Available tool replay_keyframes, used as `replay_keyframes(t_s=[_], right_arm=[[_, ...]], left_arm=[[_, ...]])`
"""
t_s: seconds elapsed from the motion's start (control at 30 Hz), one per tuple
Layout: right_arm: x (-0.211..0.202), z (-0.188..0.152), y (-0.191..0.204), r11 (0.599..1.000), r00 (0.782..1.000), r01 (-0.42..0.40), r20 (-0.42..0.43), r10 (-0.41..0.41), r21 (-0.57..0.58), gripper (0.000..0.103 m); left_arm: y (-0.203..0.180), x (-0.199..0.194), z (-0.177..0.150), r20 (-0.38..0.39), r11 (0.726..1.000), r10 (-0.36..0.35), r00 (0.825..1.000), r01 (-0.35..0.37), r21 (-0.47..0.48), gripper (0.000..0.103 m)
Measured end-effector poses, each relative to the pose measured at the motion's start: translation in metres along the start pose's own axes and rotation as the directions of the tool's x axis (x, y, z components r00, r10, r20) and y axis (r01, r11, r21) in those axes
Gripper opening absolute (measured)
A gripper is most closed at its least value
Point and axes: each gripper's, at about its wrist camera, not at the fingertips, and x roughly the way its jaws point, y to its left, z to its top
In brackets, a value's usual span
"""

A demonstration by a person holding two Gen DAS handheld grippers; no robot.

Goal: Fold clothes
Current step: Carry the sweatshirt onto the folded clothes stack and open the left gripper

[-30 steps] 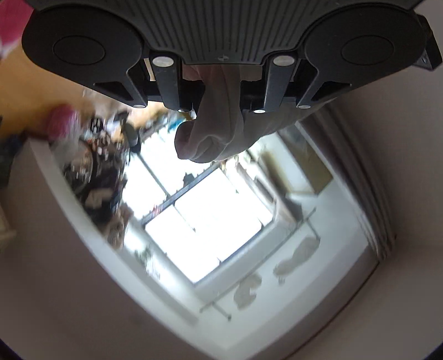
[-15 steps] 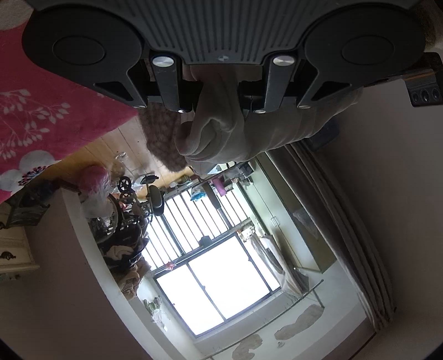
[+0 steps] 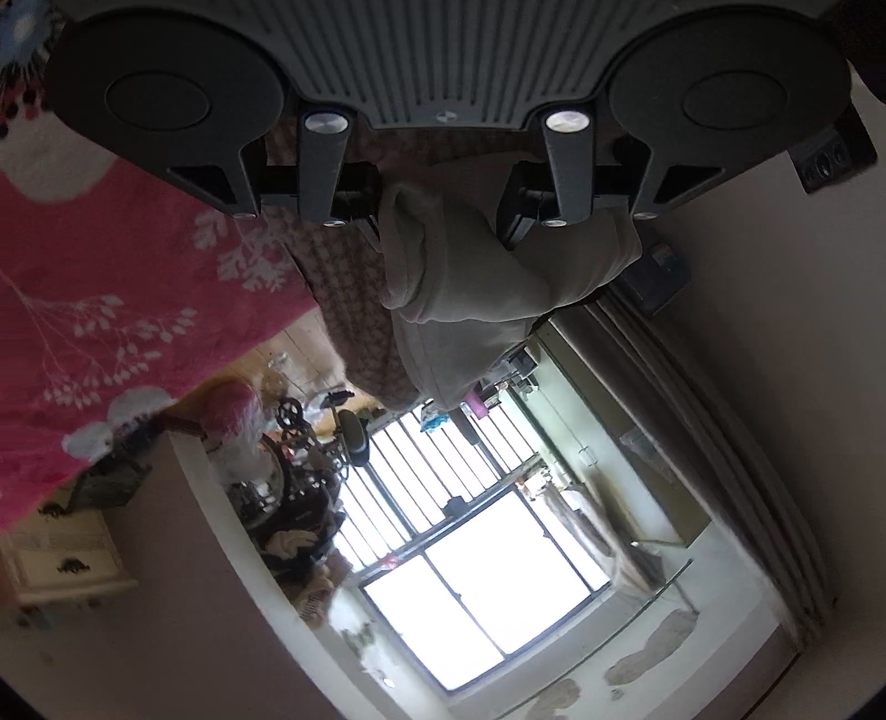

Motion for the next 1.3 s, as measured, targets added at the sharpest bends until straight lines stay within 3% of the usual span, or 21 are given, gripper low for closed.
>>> replay_keyframes(t_s=[0.1, 0.27, 0.37, 0.47, 0.53, 0.67, 0.8, 0.87, 0.93, 1.13, 1.2, 1.27, 1.3], right_arm=[[-0.018, -0.007, -0.026, 0.975, 0.999, -0.050, -0.002, 0.052, 0.217, 0.051], [-0.019, -0.020, -0.048, 0.847, 0.978, -0.197, 0.042, 0.203, 0.494, 0.061], [-0.004, -0.025, -0.055, 0.723, 0.958, -0.260, 0.077, 0.277, 0.640, 0.070], [0.011, -0.030, -0.066, 0.577, 0.947, -0.283, 0.127, 0.296, 0.766, 0.073], [0.020, -0.031, -0.071, 0.513, 0.943, -0.291, 0.153, 0.295, 0.808, 0.073], [0.037, -0.028, -0.065, 0.511, 0.952, -0.255, 0.120, 0.282, 0.821, 0.074], [0.066, -0.031, -0.054, 0.558, 0.973, -0.117, -0.019, 0.231, 0.822, 0.076], [0.077, -0.030, -0.049, 0.610, 0.978, -0.086, -0.049, 0.201, 0.788, 0.076], [0.081, -0.031, -0.046, 0.634, 0.984, -0.051, -0.070, 0.165, 0.772, 0.074], [0.073, -0.035, -0.047, 0.601, 0.991, -0.029, -0.055, 0.121, 0.799, 0.071], [0.074, -0.032, -0.042, 0.623, 0.992, -0.018, -0.065, 0.110, 0.782, 0.058], [0.074, -0.030, -0.039, 0.635, 0.992, 0.005, -0.081, 0.092, 0.773, 0.034], [0.073, -0.029, -0.038, 0.632, 0.993, 0.009, -0.083, 0.087, 0.775, 0.030]], left_arm=[[-0.002, 0.000, -0.006, -0.011, 1.000, -0.003, 1.000, 0.003, 0.019, 0.014], [0.000, 0.003, -0.012, -0.031, 0.999, -0.003, 1.000, 0.004, 0.036, 0.014], [-0.001, 0.004, -0.014, -0.041, 0.998, -0.005, 0.999, 0.007, 0.056, 0.014], [-0.001, 0.003, -0.014, -0.049, 0.998, -0.008, 0.999, 0.011, 0.063, 0.014], [-0.001, 0.003, -0.015, -0.053, 0.998, -0.010, 0.999, 0.013, 0.066, 0.014], [-0.002, 0.002, -0.016, -0.065, 0.996, -0.016, 0.998, 0.021, 0.084, 0.014], [-0.005, 0.002, -0.019, -0.074, 0.995, -0.022, 0.997, 0.029, 0.095, 0.014], [-0.006, 0.001, -0.020, -0.074, 0.995, -0.021, 0.997, 0.028, 0.098, 0.014], [-0.008, -0.001, -0.021, -0.075, 0.994, -0.022, 0.997, 0.030, 0.103, 0.014], [-0.010, -0.005, -0.023, -0.083, 0.992, -0.032, 0.996, 0.042, 0.122, 0.015], [-0.010, -0.005, -0.024, -0.089, 0.993, -0.033, 0.995, 0.043, 0.113, 0.015], [-0.009, -0.006, -0.025, -0.100, 0.995, -0.035, 0.994, 0.044, 0.089, 0.016], [-0.008, -0.007, -0.025, -0.106, 0.996, -0.037, 0.994, 0.045, 0.075, 0.017]])
